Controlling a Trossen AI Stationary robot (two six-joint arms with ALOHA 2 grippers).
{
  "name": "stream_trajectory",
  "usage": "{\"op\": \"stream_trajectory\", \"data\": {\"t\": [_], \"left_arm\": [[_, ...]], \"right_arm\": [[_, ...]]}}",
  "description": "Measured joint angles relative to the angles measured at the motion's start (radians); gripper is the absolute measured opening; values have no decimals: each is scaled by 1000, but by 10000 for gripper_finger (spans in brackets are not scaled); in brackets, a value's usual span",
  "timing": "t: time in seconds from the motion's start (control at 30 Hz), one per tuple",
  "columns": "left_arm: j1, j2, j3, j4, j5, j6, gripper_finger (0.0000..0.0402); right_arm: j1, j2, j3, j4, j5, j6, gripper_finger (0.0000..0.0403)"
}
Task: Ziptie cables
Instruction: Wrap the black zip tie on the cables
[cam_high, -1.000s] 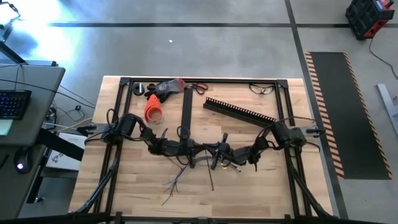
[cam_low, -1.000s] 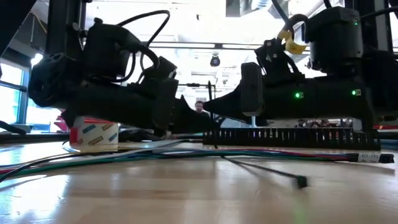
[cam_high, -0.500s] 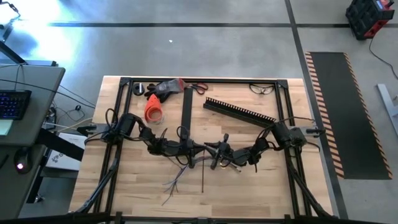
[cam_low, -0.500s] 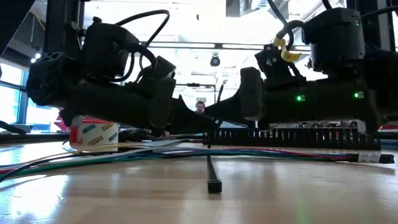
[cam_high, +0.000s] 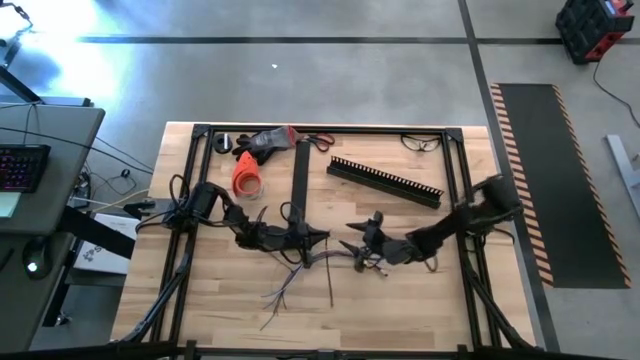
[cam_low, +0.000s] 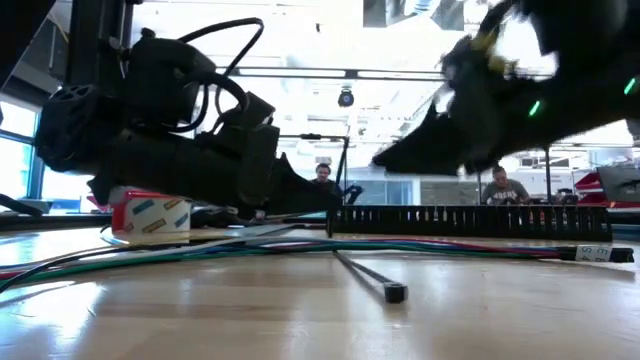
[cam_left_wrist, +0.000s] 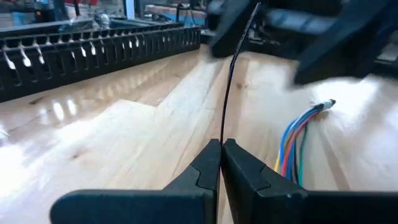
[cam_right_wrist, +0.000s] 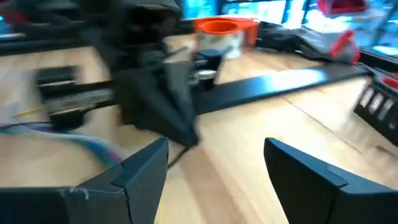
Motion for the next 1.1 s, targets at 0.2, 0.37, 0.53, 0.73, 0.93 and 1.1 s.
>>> {"op": "stream_trajectory", "data": {"t": [0.2, 0.37, 0.53, 0.73, 0.93, 1.1], "left_arm": [[0, -1, 5, 1, 4, 27, 0], [-3, 0, 13, 11, 8, 52, 0], [-6, 0, 13, 23, 9, 70, 0], [-7, 1, 12, 27, 10, 76, 0], [-7, 2, 12, 21, 10, 76, 0], [-7, 2, 11, 20, 11, 76, 0]], "right_arm": [[-22, -150, 56, -125, -136, -162, 213], [-108, -132, 132, -159, -229, -198, 70], [-141, -110, 141, -196, -226, -153, 13], [-116, -58, 141, -144, -183, -158, 1], [-91, -70, 141, -68, -143, -213, 0], [-114, -61, 141, -164, -227, -106, 0]]}}
